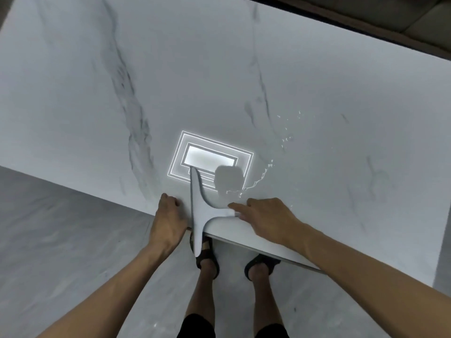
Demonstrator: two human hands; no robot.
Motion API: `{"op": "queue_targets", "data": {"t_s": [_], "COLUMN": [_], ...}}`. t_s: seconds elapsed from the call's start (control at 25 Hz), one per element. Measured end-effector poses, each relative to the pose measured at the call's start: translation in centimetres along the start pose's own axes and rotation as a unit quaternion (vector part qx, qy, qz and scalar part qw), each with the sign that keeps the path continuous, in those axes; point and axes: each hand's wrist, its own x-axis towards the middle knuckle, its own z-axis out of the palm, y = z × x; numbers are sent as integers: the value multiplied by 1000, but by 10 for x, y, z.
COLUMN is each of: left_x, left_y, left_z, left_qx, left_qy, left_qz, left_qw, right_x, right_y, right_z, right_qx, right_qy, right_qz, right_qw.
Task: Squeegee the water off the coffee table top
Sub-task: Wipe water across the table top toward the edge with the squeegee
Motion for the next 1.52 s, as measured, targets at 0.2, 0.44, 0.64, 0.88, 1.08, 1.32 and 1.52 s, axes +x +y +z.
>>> {"op": "queue_targets", "data": {"t_s": [0.2, 0.44, 0.64, 0.88, 1.08, 1.32, 1.52], "left_x": [-9, -16, -16, -2, 17, 18, -6], "left_y": [23, 42, 34, -17, -49, -32, 21], "left_z": [26, 44, 35, -5, -36, -23, 17], "left_qx": [52, 61, -51, -86, -57, -32, 26], "left_qy": [-49, -74, 9, 126, 169, 71, -15], "left_qz": [54, 89, 4, -89, -82, -49, 28], "left_qw": [996, 991, 999, 984, 981, 996, 999], "right_x": [-86, -155, -112, 20, 93, 66, -42], "right_y": [70, 111, 73, -18, -66, -40, 46], "right_z": [-20, -39, -41, -28, -26, -18, -23], "right_qx": [23, -33, -37, -6, 0, 36, 48], "right_qy": [-8, 2, 43, 21, 17, 15, 36], "right_qz": [113, 177, 78, -53, -76, 0, 134], "right_qw": [993, 984, 995, 998, 997, 999, 989]}}
